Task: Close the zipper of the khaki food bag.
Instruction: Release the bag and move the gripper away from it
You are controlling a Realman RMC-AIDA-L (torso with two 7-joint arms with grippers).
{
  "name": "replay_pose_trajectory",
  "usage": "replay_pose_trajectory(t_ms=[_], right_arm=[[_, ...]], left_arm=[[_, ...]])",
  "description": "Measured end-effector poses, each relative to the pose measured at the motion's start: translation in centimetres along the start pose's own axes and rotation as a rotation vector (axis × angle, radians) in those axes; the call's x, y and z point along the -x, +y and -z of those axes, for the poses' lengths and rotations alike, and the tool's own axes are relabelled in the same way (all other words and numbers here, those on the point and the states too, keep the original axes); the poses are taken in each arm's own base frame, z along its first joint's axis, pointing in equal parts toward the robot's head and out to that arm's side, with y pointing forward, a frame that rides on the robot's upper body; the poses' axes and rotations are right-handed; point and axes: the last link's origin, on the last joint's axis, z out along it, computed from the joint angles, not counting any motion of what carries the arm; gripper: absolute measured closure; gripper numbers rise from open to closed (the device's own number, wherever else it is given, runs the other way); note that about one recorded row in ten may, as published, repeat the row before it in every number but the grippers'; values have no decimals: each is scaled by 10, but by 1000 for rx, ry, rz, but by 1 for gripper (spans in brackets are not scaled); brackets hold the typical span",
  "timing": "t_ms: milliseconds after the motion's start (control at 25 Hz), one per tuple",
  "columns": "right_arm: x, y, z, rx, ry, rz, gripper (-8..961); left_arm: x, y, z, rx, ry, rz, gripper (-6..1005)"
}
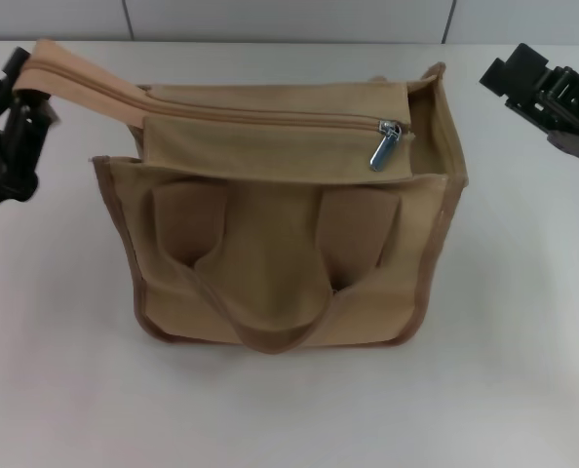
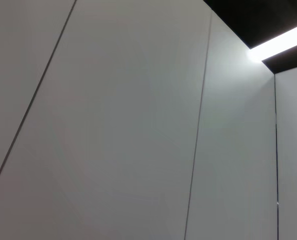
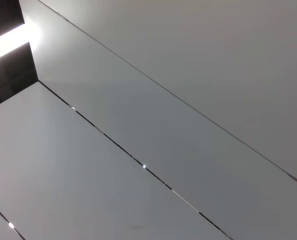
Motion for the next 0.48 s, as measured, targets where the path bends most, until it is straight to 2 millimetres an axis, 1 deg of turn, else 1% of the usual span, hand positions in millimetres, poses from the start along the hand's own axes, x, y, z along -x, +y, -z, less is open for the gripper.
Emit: replay_pose_trajectory(t_ms=[120,160,360,400,480], right_arm=[[-1,-2,-1,-12,5,-2,246],[-1,-2,-1,-14,5,0,214],[-4,-3,-4,-15,4,12,135],[-5,-4,-4,-20,6,12,135],[-5,-4,-4,-22,9,13,135]], left_arm=[[-3,-3,0,5,-1,52,912],[-3,-3,-1,8,-2,61,877],[-5,-5,-3,10,5,129,700],[-9,-7,-2,7,18,167,654],[-11,-9,-2,7,24,190,561]])
